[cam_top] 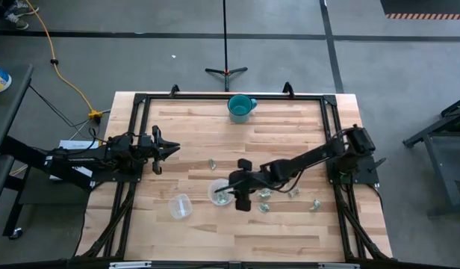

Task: Pick and place items into bin
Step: Put the stevia packet into the right transparent bin

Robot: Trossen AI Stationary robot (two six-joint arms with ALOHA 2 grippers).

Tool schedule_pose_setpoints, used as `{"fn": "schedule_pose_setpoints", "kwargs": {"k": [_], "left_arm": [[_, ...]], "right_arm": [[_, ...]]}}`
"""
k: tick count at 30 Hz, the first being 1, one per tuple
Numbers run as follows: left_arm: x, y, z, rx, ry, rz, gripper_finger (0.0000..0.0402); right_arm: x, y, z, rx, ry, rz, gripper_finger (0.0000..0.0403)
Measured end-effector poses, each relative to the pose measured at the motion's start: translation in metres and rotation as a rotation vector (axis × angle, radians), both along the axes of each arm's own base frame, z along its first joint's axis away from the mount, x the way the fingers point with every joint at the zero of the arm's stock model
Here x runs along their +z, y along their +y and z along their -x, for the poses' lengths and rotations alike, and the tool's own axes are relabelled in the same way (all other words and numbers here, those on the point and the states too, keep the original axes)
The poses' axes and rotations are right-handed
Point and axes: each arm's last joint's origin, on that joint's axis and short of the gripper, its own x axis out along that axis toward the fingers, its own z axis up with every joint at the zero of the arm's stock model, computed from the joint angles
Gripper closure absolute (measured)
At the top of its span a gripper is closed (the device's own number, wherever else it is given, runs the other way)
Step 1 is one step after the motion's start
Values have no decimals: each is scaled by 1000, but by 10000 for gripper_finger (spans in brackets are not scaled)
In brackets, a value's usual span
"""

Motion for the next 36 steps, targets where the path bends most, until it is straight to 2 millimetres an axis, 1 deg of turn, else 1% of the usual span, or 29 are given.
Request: {"fn": "schedule_pose_setpoints", "kwargs": {"k": [2,7,11,14,19,28,32,36], "left_arm": [[0,0,0,0,0,0,309],[0,0,0,0,0,0,309],[0,0,0,0,0,0,309],[0,0,0,0,0,0,309],[0,0,0,0,-1,0,309],[0,0,0,0,-1,0,309],[0,0,0,0,0,0,309],[0,0,0,0,-1,0,309]], "right_arm": [[2,2,11,11,108,0,212],[-10,12,41,54,388,68,207],[-14,17,55,7,510,67,211],[-15,23,58,11,519,74,219],[-25,28,64,28,520,99,233],[-45,23,70,23,494,123,261],[-52,22,72,28,479,114,265],[-55,22,73,30,472,109,266]]}}
